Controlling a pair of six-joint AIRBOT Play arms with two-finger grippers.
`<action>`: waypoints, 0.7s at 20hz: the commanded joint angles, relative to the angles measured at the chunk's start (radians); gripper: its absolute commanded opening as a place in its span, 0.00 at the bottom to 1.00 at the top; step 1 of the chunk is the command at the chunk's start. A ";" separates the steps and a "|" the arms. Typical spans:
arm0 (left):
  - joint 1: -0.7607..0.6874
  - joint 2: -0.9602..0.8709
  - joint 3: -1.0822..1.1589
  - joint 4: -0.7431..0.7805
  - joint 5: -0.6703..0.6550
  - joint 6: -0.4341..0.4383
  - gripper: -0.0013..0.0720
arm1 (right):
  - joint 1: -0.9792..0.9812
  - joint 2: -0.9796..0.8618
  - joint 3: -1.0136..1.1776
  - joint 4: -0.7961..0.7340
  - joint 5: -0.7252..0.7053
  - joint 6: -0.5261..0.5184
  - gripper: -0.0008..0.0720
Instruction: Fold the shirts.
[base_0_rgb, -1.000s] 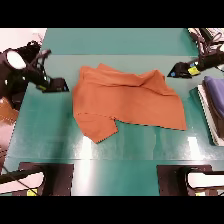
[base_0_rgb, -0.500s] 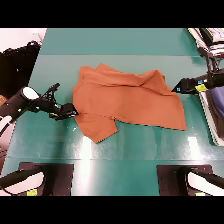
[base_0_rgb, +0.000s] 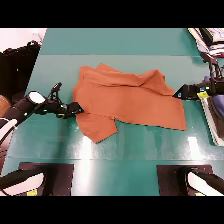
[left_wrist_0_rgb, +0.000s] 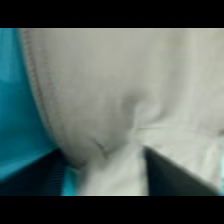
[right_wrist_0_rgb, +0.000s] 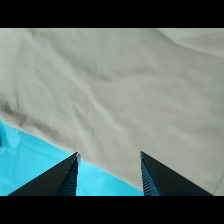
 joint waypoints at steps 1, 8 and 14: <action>-0.029 0.004 0.006 -0.009 0.021 -0.001 0.07 | -0.045 0.042 -0.050 -0.007 0.028 0.006 0.61; -0.030 0.006 0.130 -0.002 -0.122 0.078 0.05 | -0.524 0.184 -0.430 0.003 0.079 0.016 0.64; -0.030 0.005 0.140 -0.007 -0.117 0.105 0.05 | -0.629 0.159 -0.647 0.107 -0.070 0.016 0.63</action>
